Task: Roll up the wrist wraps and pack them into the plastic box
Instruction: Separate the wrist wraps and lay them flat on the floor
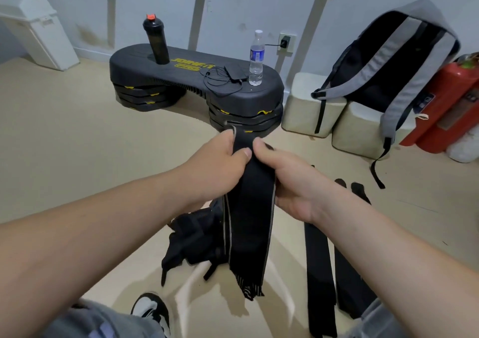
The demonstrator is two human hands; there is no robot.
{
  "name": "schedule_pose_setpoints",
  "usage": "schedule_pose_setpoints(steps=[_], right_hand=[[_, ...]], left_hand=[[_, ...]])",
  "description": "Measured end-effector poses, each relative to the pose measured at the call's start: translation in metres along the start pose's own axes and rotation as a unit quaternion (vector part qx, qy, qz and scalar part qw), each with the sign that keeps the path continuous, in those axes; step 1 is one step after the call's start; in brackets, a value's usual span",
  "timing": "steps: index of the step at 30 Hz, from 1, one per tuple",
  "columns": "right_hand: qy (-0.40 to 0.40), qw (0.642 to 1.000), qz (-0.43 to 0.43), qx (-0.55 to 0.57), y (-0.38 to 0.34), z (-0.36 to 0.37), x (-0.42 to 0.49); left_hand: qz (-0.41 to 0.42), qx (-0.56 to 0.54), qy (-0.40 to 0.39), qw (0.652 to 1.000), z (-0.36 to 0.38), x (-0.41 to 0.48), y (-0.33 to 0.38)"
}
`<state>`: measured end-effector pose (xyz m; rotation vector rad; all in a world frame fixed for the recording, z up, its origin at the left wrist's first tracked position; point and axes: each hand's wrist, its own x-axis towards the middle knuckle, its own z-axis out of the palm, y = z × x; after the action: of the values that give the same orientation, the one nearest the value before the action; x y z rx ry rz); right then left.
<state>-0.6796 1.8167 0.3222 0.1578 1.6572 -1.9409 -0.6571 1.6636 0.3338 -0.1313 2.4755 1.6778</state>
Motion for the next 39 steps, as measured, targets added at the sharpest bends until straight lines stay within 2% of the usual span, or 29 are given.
schedule_pose_setpoints(steps=[3,6,9,12,16,18,21,23,27,30,39], right_hand=[[0.021,0.999,-0.023,0.019,0.006,-0.005,0.001],[0.091,0.992,-0.045,0.074,0.002,-0.009,0.003],[0.167,0.978,-0.062,0.107,-0.007,-0.013,0.013],[0.234,0.959,-0.087,0.133,-0.016,-0.018,0.022],[0.283,0.939,-0.081,0.177,-0.019,-0.03,0.025],[0.273,0.945,-0.061,0.168,-0.019,-0.037,0.02],[0.174,0.98,-0.031,0.088,-0.014,-0.04,0.012],[0.141,0.989,-0.019,0.032,-0.004,-0.042,0.011],[0.169,0.981,-0.013,-0.09,0.018,-0.05,0.009],[0.196,0.971,-0.012,-0.14,0.047,-0.059,0.013],[0.231,0.968,0.059,-0.083,0.12,-0.09,0.09]], left_hand=[[-0.006,-0.014,-0.025,1.0,0.01,0.004,0.0],[-0.011,-0.046,-0.042,0.998,0.028,0.012,0.001],[-0.038,-0.068,-0.022,0.997,0.042,0.013,0.003],[-0.059,-0.07,-0.051,0.995,0.051,0.009,0.003],[-0.079,-0.063,-0.095,0.99,0.053,-0.003,-0.005],[-0.089,-0.063,-0.115,0.987,0.053,-0.01,-0.008],[-0.107,-0.071,-0.121,0.984,0.052,-0.009,-0.014],[-0.131,-0.092,-0.115,0.98,0.055,-0.005,-0.017],[-0.168,-0.133,-0.111,0.97,0.074,0.003,-0.035],[-0.197,-0.161,-0.117,0.96,0.092,0.012,-0.06],[-0.291,-0.207,-0.186,0.915,0.128,0.039,-0.164]])
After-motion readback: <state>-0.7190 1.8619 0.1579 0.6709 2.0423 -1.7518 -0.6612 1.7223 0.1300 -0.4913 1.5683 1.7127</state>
